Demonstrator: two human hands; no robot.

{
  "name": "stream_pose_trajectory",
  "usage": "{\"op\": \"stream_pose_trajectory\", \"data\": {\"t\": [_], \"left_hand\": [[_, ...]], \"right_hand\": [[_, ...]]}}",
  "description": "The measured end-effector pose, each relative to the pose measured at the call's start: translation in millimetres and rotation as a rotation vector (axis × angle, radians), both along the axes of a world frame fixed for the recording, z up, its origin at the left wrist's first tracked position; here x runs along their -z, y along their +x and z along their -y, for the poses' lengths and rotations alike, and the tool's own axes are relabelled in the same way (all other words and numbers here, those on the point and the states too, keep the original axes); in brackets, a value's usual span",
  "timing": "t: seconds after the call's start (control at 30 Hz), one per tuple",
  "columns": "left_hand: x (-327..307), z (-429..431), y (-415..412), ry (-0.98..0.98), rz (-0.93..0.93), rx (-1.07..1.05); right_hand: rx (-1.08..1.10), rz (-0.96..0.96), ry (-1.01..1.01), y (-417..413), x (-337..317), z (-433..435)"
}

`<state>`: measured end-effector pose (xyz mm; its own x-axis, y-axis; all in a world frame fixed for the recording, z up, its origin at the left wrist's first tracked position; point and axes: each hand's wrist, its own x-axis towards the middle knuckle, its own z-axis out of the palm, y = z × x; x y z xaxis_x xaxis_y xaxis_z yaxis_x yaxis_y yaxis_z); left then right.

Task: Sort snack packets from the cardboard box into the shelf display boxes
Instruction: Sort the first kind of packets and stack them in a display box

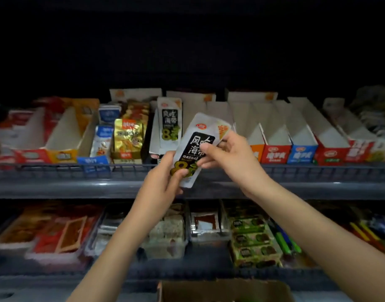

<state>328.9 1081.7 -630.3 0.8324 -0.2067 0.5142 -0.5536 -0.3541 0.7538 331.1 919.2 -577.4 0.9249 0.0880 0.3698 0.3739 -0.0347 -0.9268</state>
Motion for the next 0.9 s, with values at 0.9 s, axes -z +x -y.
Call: {"op": "stream_pose_trajectory", "data": {"t": [0.9], "left_hand": [[11,-27,66,0.547,0.193,-0.447]], "right_hand": [[0.692,0.529,-1.235,144,-1,-72]]}}
